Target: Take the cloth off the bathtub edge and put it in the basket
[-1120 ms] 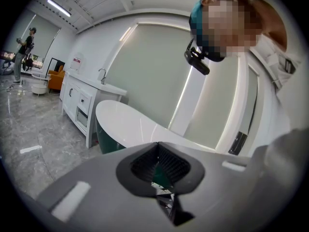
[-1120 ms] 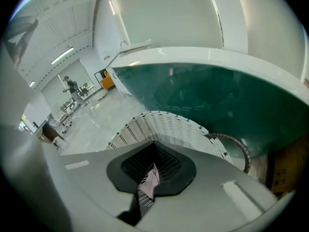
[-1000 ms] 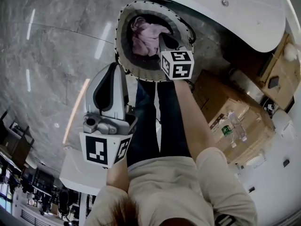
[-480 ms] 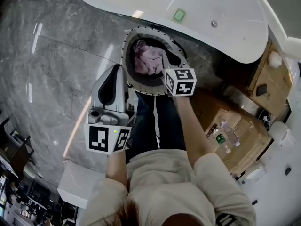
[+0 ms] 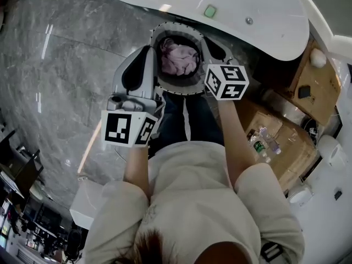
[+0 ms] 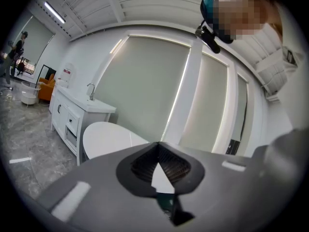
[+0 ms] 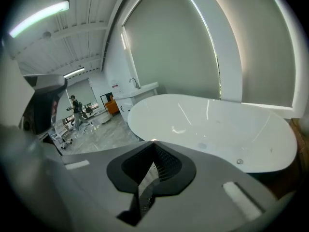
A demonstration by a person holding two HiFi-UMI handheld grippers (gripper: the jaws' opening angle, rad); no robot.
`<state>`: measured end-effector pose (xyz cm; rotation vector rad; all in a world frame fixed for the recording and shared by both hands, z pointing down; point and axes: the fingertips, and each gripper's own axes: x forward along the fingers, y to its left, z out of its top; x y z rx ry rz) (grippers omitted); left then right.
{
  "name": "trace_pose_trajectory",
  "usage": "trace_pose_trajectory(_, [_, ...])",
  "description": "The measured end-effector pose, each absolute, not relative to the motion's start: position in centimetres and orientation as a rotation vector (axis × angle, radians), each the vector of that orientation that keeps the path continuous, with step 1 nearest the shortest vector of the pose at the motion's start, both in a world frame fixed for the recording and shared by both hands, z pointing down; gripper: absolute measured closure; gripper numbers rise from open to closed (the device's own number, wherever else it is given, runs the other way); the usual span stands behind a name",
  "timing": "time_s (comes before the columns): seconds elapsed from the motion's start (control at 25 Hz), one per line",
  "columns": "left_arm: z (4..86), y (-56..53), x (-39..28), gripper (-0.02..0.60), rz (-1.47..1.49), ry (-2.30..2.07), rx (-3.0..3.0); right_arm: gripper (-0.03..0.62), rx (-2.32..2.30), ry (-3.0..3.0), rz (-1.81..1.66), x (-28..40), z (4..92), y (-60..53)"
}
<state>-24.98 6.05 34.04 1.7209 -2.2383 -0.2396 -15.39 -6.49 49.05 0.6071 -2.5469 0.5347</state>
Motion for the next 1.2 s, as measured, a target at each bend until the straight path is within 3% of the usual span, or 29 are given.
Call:
trace_pose_trajectory(0.72, [25.1,9.7,-23.3,0.534,-0.189,-2.251,1.858,0.595,0.604,-2.816,0.41,-10.7,29.2,-2.8])
trace_pose_trajectory(1.2, [19.8,10.0,-22.5,0.534,-0.244,-2.3,1.954,0.595,0.613,-2.912,0.352,-7.8,23.0,0.2])
